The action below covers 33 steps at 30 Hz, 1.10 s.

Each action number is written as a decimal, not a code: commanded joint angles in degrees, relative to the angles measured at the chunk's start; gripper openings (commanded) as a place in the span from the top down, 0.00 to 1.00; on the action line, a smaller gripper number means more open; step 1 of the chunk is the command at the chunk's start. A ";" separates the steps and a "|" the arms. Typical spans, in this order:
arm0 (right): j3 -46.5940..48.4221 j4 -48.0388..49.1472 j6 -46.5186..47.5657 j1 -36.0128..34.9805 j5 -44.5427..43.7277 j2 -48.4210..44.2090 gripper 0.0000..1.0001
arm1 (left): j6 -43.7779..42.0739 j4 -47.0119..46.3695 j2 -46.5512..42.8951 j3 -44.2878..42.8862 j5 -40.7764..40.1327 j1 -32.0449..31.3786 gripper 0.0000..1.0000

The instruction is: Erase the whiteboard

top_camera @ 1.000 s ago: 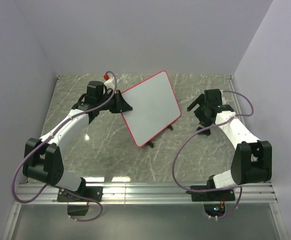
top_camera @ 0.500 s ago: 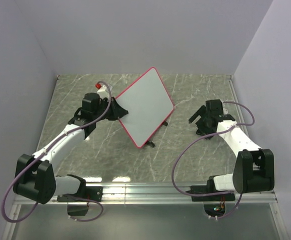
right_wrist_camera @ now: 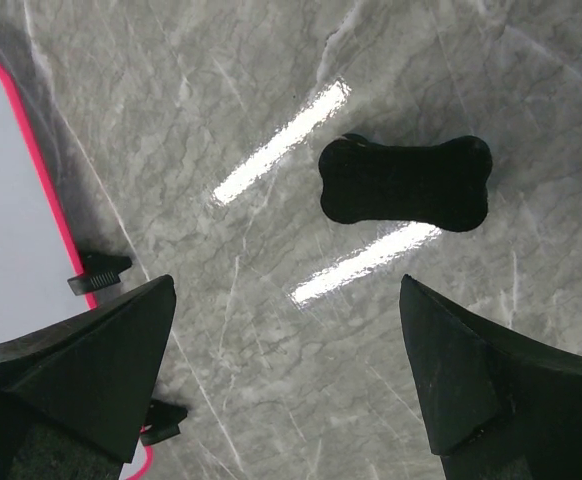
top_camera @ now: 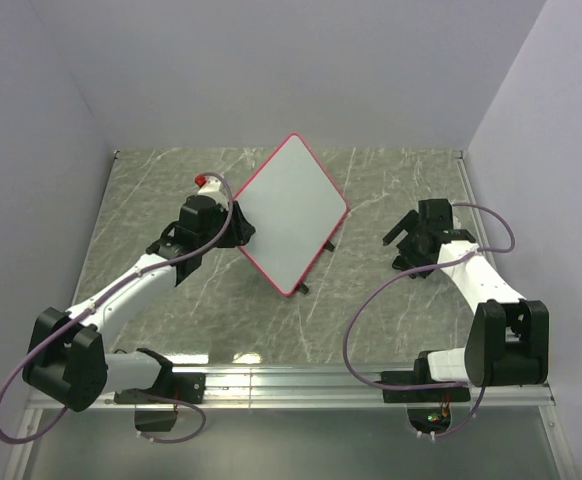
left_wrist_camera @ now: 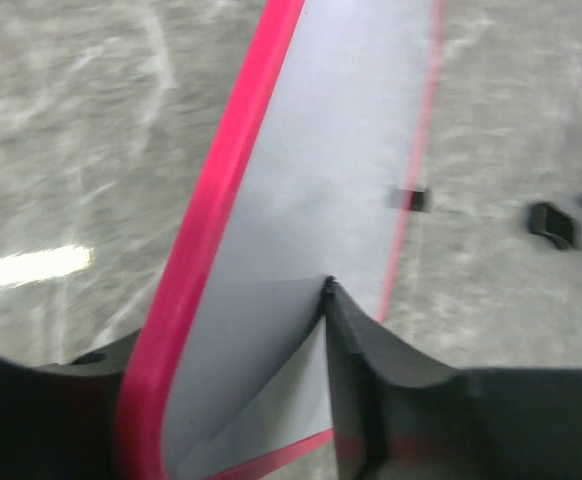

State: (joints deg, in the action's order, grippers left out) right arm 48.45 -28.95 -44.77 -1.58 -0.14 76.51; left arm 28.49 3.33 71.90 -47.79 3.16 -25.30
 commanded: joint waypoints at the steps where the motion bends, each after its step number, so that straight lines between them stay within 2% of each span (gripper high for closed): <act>1: -0.10 0.39 1.53 1.23 -0.03 -2.77 0.00 | -10.03 11.70 0.45 1.82 -21.08 0.60 0.50; 7: -1.60 0.82 1.80 2.72 -0.12 -3.91 0.00 | -9.95 12.31 -2.29 2.35 -22.93 0.25 0.48; 11: -2.57 1.26 1.71 3.17 -0.03 -4.18 0.00 | -10.03 13.36 -4.13 1.65 -23.90 -0.01 0.44; 13: -3.01 1.53 1.79 3.34 -0.12 -4.44 0.00 | -10.65 14.41 -5.71 0.86 -23.81 -0.10 0.38; 14: -3.09 1.61 1.71 3.34 -0.03 -4.35 0.00 | -10.82 14.94 -6.15 0.42 -23.64 -0.10 0.33; 15: -3.18 1.70 1.71 3.43 -0.03 -4.44 0.00 | -11.09 15.47 -7.11 -0.10 -23.64 -0.10 0.24; 16: -3.27 1.79 1.71 3.52 -0.03 -4.53 0.00 | -11.18 16.35 -7.56 -1.07 -23.11 -0.10 0.23; 18: -3.53 2.23 1.62 3.61 -0.12 -4.53 0.00 | -11.70 16.97 -8.78 -1.95 -22.06 -0.01 0.13; 26: -4.15 3.37 0.65 3.69 1.46 -4.26 0.00 | -13.37 18.45 -11.25 -4.32 -20.29 -0.10 0.12; 33: -3.53 4.34 0.65 3.69 1.81 -4.61 0.00 | -14.78 22.50 -12.57 -14.24 -21.61 -0.10 0.09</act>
State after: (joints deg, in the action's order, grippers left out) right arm 44.58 -26.50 -44.01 1.54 1.52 73.63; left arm 15.62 24.80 61.19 -56.58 -16.80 -25.36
